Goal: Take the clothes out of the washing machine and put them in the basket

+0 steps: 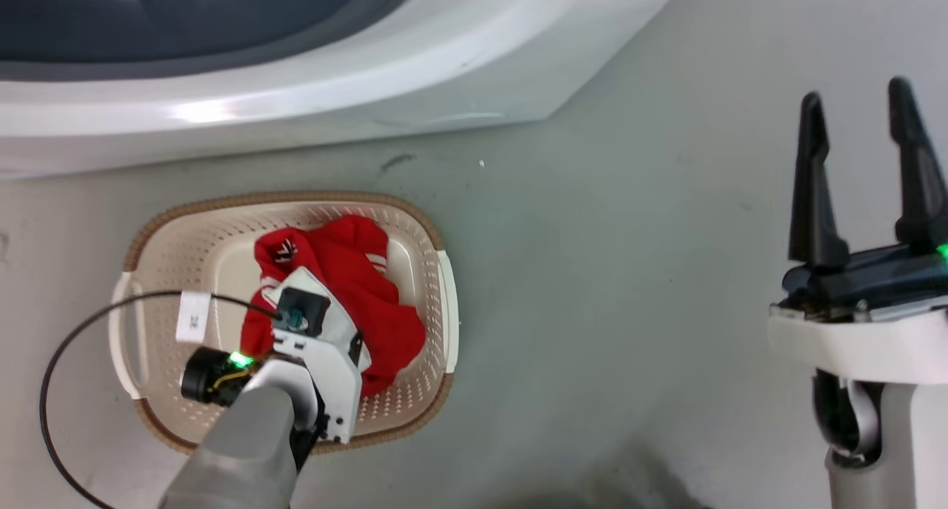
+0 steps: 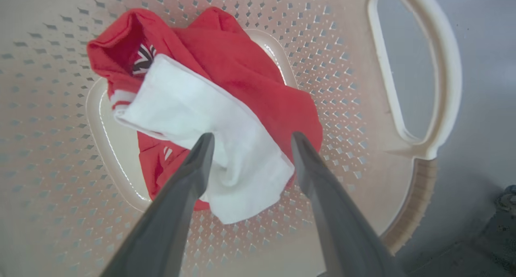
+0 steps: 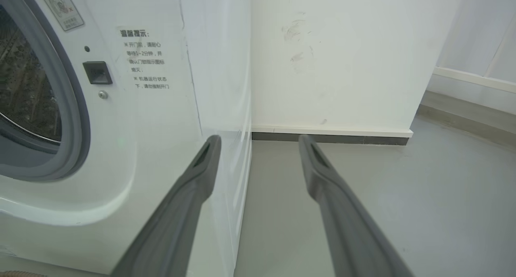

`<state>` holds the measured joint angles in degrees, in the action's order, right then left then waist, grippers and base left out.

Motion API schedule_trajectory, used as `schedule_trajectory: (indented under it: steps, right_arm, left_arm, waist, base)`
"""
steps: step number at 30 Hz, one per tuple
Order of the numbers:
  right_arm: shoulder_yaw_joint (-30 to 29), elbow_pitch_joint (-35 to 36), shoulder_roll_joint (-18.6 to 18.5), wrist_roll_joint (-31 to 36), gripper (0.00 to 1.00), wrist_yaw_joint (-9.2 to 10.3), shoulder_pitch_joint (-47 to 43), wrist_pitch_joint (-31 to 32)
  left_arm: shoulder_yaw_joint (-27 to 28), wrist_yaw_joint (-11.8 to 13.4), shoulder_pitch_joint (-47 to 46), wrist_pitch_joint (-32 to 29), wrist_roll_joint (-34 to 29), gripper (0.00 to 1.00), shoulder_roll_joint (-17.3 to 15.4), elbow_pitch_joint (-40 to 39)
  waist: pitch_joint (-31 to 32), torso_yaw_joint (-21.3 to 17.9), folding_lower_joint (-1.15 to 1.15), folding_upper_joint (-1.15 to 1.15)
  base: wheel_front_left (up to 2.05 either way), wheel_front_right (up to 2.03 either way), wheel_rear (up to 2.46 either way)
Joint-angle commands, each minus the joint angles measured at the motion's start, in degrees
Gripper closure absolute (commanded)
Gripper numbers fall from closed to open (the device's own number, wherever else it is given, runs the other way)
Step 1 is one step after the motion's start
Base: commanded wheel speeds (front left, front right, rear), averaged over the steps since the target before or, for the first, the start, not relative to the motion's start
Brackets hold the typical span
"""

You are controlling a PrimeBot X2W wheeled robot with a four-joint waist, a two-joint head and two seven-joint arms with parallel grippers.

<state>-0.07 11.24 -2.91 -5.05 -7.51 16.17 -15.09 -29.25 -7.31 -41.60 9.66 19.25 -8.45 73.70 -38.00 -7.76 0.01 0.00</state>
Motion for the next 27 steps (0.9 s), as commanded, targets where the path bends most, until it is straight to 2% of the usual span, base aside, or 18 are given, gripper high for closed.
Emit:
schedule_trajectory:
  steps: [1,7,10,18,27]
  right_arm:
    - [0.3,-0.2,0.1,0.2,0.0,0.04,-1.0,-0.1]
    - [1.2,-1.7,0.1,1.0,0.0,0.05,-4.2,-0.1]
    - [1.1,-2.4,0.1,1.2,0.0,0.05,-6.0,-0.1]
    - [1.2,-4.0,0.1,1.8,0.0,0.04,-10.4,-0.1]
    - [1.6,-5.4,0.1,2.1,0.0,0.04,-14.6,-0.1]
  left_arm:
    - [0.1,0.1,1.1,0.7,0.2,0.0,0.2,0.1]
    - [0.7,0.5,4.7,5.0,1.3,0.0,0.9,-0.8]
    - [2.1,1.8,6.7,5.5,2.2,0.0,1.1,-3.5]
    - [7.7,6.5,15.7,5.5,0.5,0.0,0.0,-21.0]
    - [16.1,9.9,26.5,5.5,-4.9,0.0,1.0,-39.5]
  waist:
    - [3.2,1.0,-0.01,0.0]
    - [10.0,2.5,-0.01,0.0]
    - [13.2,3.5,-0.01,0.0]
    - [20.4,5.7,-0.01,0.0]
    - [27.2,7.2,-0.01,0.0]
  base:
    - [0.0,0.0,0.0]
    - [0.0,0.0,0.0]
    - [0.0,0.0,0.0]
    - [0.0,0.0,0.0]
    - [0.0,0.0,0.0]
